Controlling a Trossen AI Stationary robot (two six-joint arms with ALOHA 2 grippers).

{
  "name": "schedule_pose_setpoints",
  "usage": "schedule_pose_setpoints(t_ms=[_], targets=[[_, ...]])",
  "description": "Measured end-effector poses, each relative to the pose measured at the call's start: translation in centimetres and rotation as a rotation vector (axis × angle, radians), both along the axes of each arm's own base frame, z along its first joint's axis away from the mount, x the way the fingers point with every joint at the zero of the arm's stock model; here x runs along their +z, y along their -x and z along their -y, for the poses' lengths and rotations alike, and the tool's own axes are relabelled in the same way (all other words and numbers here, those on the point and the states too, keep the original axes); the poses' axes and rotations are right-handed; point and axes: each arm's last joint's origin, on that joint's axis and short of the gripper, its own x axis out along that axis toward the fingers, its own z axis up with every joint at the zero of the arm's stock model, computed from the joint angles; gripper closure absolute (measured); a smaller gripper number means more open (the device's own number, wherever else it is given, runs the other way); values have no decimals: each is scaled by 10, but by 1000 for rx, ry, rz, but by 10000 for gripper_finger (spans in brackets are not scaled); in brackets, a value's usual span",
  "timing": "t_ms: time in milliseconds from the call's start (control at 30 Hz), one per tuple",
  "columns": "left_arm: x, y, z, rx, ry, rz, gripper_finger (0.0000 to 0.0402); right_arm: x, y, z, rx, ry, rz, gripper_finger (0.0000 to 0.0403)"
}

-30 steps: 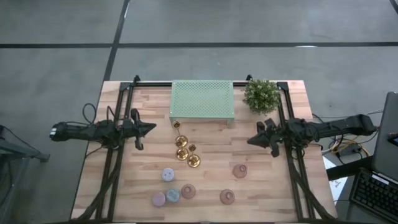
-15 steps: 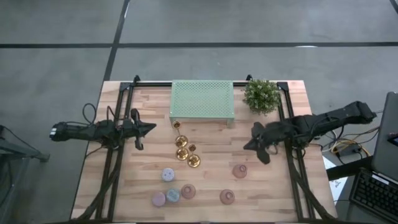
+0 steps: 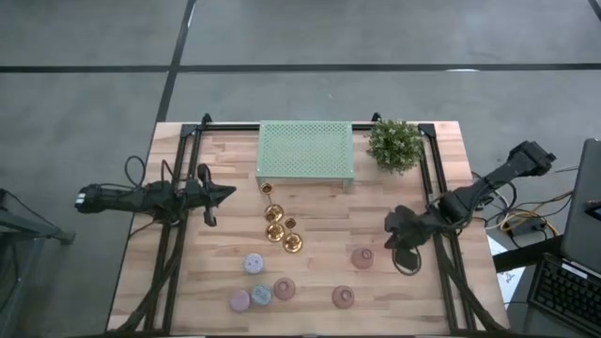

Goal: Pick & Place candle stick holders
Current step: Put the top right light purple glass candle holder on the shelf

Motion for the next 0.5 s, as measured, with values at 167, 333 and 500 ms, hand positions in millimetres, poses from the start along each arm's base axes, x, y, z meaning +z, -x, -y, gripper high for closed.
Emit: schedule_pose_setpoints(t_ms=[167,333,500], targets=[[0,0,0,0,0,0,392,-8,5,-13,-5,13,-12,333],[0,0,0,0,0,0,392,-15,4,-29,10,68,29,264],[0,0,0,0,0,0,392,-27,2,-42,19,161,47,206]])
